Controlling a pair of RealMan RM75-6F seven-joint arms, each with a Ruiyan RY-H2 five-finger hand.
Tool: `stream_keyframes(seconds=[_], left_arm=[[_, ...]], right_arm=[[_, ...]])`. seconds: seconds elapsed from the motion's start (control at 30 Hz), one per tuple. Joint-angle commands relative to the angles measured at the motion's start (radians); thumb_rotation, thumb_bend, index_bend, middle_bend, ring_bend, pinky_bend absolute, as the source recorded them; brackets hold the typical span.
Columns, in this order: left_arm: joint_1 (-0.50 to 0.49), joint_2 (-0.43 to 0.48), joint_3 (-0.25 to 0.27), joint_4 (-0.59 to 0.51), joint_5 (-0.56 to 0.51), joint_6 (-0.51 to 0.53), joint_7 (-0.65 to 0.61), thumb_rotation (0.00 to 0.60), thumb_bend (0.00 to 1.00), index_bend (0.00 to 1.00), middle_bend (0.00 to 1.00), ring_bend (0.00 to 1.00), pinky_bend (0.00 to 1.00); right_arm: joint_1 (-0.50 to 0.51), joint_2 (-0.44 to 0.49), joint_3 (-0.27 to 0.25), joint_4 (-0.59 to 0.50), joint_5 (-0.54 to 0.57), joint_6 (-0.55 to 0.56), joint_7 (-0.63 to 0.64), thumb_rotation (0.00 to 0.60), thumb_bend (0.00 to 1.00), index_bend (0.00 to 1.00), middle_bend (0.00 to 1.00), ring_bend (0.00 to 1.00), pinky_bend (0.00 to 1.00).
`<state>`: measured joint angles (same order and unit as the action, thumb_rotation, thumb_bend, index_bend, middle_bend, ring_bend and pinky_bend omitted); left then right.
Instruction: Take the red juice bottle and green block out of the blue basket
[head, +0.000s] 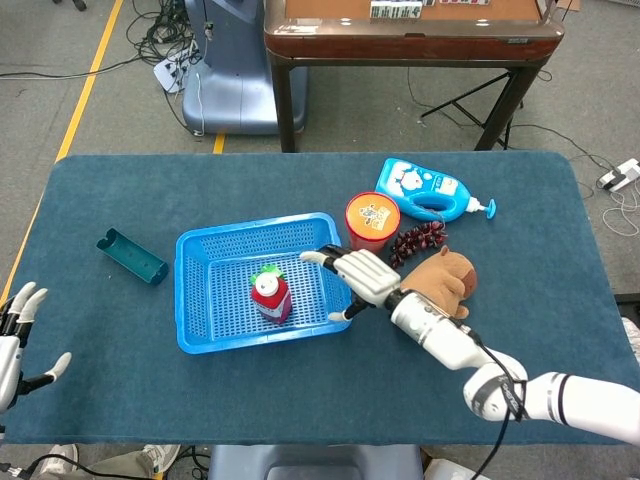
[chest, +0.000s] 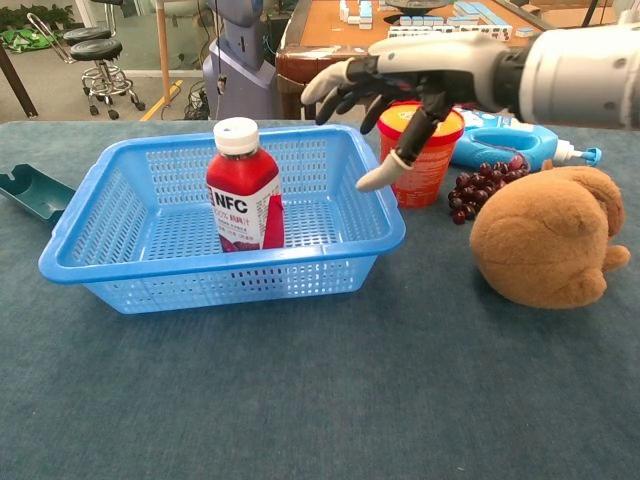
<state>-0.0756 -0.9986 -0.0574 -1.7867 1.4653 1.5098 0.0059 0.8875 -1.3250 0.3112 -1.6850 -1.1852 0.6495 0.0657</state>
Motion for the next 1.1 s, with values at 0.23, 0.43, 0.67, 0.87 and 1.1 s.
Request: stream_keyframes(seconds=[0.23,0.43,0.67,0.87,1.1], left_arm=[[0.006,-0.002,0.001,0.003,0.0,0.004,-0.003,0.6,0.28,0.0,0.0,0.0,0.19],[0.007,-0.001,-0.002,0.01,-0.004,0.005,-0.008,0.6,0.28,0.0,0.0,0.0,0.19],[0.009,-0.002,-0.003,0.019,-0.014,0.0,-0.013,0.6,0.28,0.0,0.0,0.0,0.19],[0.013,-0.002,-0.002,0.023,-0.018,-0.001,-0.015,0.6,0.28,0.0,0.0,0.0,0.19],[0.018,-0.001,-0.003,0.026,-0.02,0.004,-0.019,0.6,0.28,0.0,0.0,0.0,0.19]], right_arm=[[0.122,-0.116,0.011,0.14,0.073,-0.072,-0.019,0.6,0.1,0.21,0.18,0.11,0.19],[0.178,-0.177,0.018,0.219,0.118,-0.1,-0.005,0.6,0.1,0.21,0.18,0.11,0.19],[0.235,-0.241,0.021,0.306,0.127,-0.151,0.031,0.6,0.1,0.21,0.18,0.11,0.19],[0.253,-0.286,0.02,0.35,0.097,-0.162,0.072,0.6,0.12,0.24,0.21,0.11,0.19],[0.251,-0.335,0.018,0.404,0.08,-0.116,0.093,0.6,0.27,0.45,0.4,0.29,0.3]])
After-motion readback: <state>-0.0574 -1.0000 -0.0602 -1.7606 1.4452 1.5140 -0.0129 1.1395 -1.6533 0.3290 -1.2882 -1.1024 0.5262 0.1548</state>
